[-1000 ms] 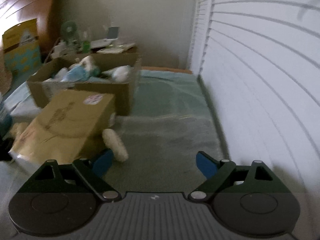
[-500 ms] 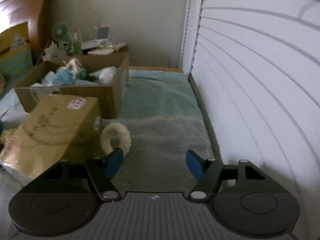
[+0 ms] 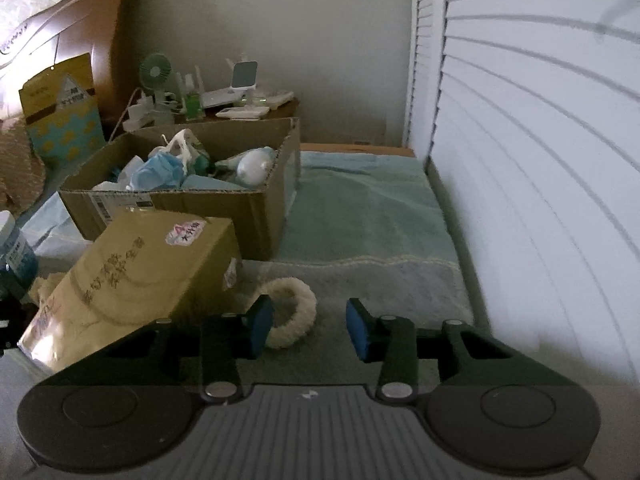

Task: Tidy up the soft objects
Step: 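Grasp the brown fuzzy ball with the left gripper while the right grasps the white rope ring, then carry the rope ring into the box and open the right gripper while the left lifts the ball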

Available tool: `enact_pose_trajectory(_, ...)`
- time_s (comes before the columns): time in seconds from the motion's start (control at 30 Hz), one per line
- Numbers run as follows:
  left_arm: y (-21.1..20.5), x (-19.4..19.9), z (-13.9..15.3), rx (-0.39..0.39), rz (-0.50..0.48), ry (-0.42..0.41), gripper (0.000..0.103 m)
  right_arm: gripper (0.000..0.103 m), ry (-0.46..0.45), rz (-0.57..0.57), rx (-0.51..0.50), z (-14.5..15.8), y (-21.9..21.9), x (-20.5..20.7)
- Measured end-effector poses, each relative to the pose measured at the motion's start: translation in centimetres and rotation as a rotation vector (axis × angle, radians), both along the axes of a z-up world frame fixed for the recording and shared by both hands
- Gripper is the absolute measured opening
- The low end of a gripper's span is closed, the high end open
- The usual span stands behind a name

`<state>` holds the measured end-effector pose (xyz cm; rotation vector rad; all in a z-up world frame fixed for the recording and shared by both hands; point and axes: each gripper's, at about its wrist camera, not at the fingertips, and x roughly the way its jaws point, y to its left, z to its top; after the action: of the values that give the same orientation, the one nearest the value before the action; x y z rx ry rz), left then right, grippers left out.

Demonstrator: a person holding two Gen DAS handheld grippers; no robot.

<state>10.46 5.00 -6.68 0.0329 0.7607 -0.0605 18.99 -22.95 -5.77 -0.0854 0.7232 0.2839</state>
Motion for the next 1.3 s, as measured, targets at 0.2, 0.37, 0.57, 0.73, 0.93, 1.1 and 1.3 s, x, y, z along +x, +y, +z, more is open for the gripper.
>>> enact_pose_trajectory(0.2,0.2,0.0,0.0,-0.018,-0.008,0.003,0.041,0.019,0.030,0.015,-0.021,-0.9,0.7,0.9)
enact_pose_trajectory(0.37,0.0,0.0,0.2,-0.012,-0.023,0.003,0.033,0.013,0.022,0.006,-0.062,-0.7,1.2,0.4)
enact_pose_trajectory(0.57,0.5,-0.5,1.3,-0.020,-0.038,-0.001,0.032,0.013,-0.002,-0.019,-0.079,0.6,0.9,-0.5)
enact_pose_trajectory(0.73,0.7,-1.1,2.9,-0.028,-0.080,-0.001,0.032,0.013,-0.029,-0.037,-0.090,2.1,0.5,-1.6)
enact_pose_trajectory(0.93,0.5,-1.9,4.8,-0.004,-0.163,0.003,0.032,0.013,-0.079,-0.027,-0.104,4.8,0.7,-2.8)
enact_pose_trajectory(1.1,0.1,-2.7,5.7,0.002,-0.216,-0.011,0.032,0.013,-0.112,0.014,-0.104,7.0,1.7,-2.9)
enact_pose_trajectory(1.3,0.4,-3.2,6.4,-0.008,-0.234,-0.032,0.032,0.013,-0.137,0.080,-0.122,8.8,4.1,-0.9)
